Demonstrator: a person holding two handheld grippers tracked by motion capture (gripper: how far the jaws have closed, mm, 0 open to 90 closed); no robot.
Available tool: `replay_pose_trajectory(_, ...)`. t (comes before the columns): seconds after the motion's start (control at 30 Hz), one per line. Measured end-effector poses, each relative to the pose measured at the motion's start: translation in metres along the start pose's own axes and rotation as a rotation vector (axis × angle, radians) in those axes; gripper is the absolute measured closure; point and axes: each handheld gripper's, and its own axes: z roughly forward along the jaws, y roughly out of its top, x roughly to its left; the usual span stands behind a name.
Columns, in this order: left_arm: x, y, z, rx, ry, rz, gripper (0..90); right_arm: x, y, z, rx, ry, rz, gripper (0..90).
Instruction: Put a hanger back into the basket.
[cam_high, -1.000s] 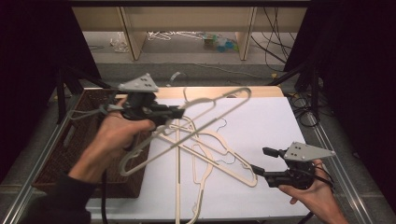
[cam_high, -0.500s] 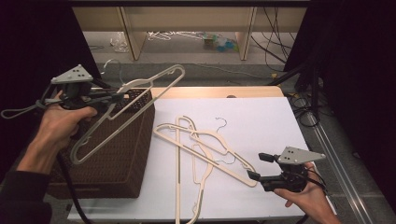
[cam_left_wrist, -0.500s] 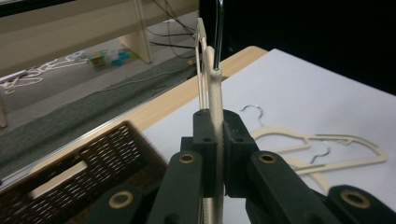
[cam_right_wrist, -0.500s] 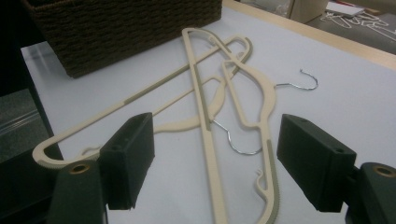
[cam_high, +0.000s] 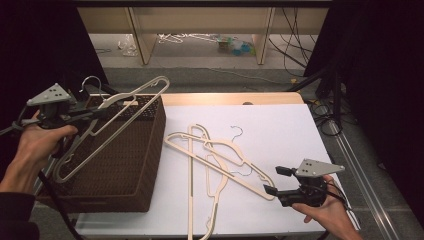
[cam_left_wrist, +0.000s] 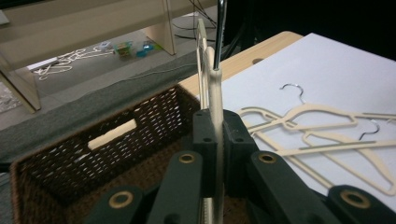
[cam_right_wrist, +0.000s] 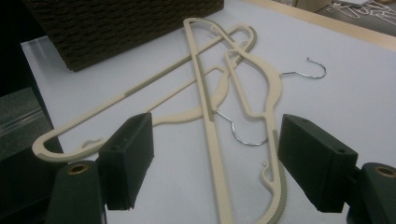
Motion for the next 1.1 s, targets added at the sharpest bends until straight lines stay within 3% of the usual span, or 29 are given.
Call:
replay_pose_trajectory(0.33,0.016,-0.035,-0.002,0.031,0.008,-0.02,85.7,-0.001,-0.005,0.004,0.008,-0.003,0.001,26.5)
replay_pose_trajectory(0.67,0.02,-0.056,-0.003,0.052,0.004,-0.053,85.7,-0.001,-0.007,0.006,0.022,0.005,0.001,26.3)
replay_pose_trajectory(0.8,0.021,-0.063,0.002,0.057,-0.004,-0.068,85.7,-0.001,-0.008,0.007,0.027,0.001,0.001,26.2)
replay_pose_trajectory(0.83,0.023,-0.064,0.004,0.061,-0.013,-0.041,85.7,-0.001,-0.008,0.007,0.03,0.005,0.005,26.2)
replay_pose_trajectory(0.9,0.021,-0.067,0.008,0.078,-0.015,-0.055,85.6,-0.001,-0.009,0.008,0.031,0.005,0.006,26.1)
replay_pose_trajectory(0.97,0.023,-0.069,0.013,0.095,-0.017,-0.027,85.7,-0.001,-0.01,0.009,0.036,0.007,0.001,26.1)
replay_pose_trajectory(1.1,0.023,-0.077,0.023,0.103,-0.019,-0.065,85.6,-0.001,-0.01,0.009,0.035,0.009,-0.001,26.0)
